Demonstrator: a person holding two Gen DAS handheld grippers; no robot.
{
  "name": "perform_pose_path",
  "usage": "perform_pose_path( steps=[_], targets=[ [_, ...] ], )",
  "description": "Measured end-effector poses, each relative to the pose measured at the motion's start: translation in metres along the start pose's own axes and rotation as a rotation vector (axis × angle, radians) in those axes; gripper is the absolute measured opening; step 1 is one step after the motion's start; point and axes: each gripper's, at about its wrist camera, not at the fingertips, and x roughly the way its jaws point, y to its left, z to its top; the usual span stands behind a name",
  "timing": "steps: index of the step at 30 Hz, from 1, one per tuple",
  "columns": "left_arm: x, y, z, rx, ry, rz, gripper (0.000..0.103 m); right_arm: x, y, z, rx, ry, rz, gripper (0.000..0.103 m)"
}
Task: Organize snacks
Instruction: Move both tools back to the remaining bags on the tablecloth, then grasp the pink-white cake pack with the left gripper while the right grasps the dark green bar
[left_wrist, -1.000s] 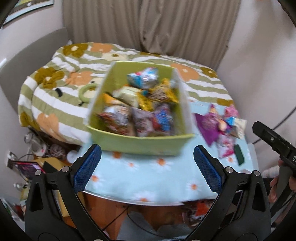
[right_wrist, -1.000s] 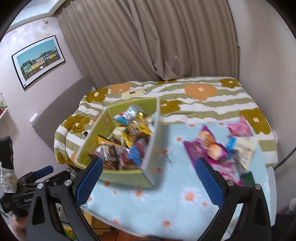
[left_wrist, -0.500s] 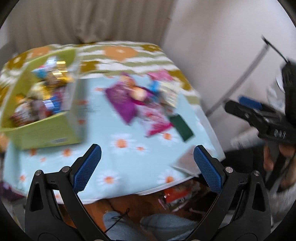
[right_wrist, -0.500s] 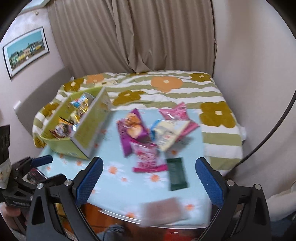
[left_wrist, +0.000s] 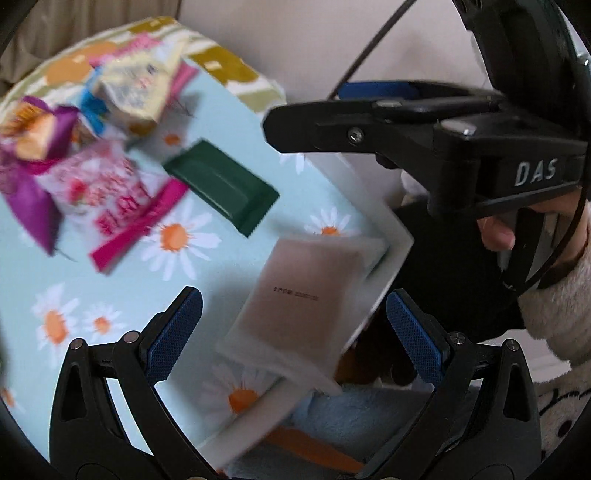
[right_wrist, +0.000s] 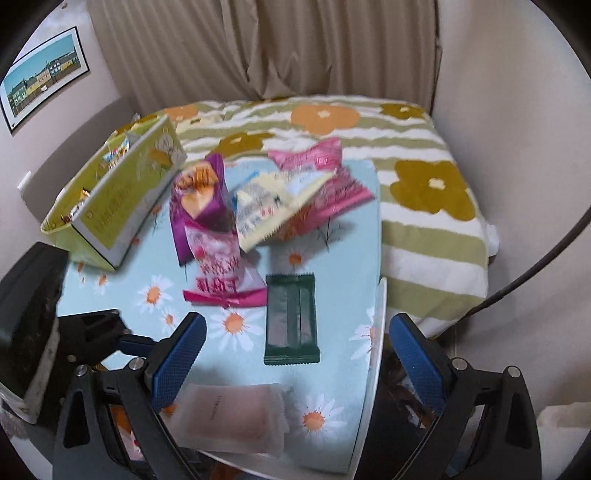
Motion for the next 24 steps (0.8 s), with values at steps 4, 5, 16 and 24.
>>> perform_pose_path(
  steps=[4, 5, 16, 24],
  targets=[
    [0.020, 0.006, 0.004, 0.001, 0.034, -0.024, 0.094, 0.025, -0.008, -0.003, -0.003, 0.053, 0.008, 0.095],
    [0.023, 0.006, 0.005, 0.000, 0.040, -0.031, 0.093, 0.031, -0.010, -0.004, -0.003, 0.063, 0.004, 0.095],
    [0.048, -0.021, 0.012, 0.149, 0.075, 0.062, 0.083, 0.068, -0.006, -0.004, -0.063, 0.130, -0.002, 0.086],
    [0.044, -0.011, 0.016, 0.150, 0.087, 0.103, 0.073, 0.079, 0.001, -0.007, -0.098, 0.159, -0.016, 0.074]
  ],
)
